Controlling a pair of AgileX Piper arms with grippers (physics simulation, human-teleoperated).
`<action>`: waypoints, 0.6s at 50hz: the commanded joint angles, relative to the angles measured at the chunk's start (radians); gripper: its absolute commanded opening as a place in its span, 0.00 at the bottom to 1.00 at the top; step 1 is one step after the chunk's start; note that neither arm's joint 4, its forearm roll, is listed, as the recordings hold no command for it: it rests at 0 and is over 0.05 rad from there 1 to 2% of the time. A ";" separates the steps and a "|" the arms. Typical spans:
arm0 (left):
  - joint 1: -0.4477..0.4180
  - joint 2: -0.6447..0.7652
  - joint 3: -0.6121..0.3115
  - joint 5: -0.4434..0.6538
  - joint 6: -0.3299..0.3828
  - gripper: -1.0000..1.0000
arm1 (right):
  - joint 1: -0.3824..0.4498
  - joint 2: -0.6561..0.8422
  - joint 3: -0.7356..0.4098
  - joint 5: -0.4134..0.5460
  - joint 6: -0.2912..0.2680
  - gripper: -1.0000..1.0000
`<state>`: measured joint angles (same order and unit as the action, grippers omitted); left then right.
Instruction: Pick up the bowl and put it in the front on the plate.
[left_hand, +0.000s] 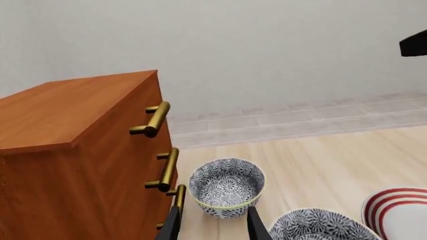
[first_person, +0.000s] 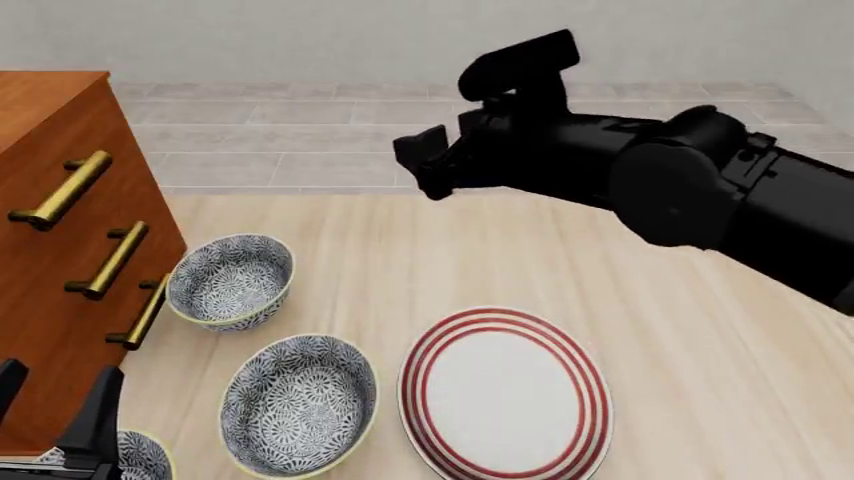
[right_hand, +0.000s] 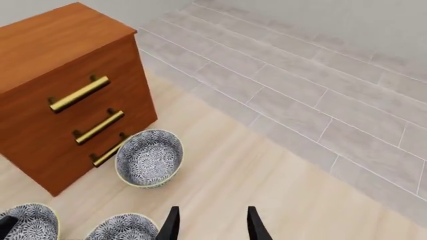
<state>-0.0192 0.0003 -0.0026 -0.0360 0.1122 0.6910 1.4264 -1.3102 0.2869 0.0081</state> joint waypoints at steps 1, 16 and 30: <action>-0.002 0.000 -0.001 -0.003 0.000 1.00 | 0.043 0.094 -0.092 0.046 0.034 1.00; -0.002 0.000 -0.001 -0.005 0.005 1.00 | 0.077 0.192 -0.203 0.107 0.044 1.00; -0.004 0.000 -0.001 -0.001 0.003 1.00 | 0.106 0.301 -0.321 0.160 0.048 1.00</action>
<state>-0.0222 0.0002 -0.0037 -0.0389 0.1168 0.7779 1.6571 -1.5473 0.4073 0.0462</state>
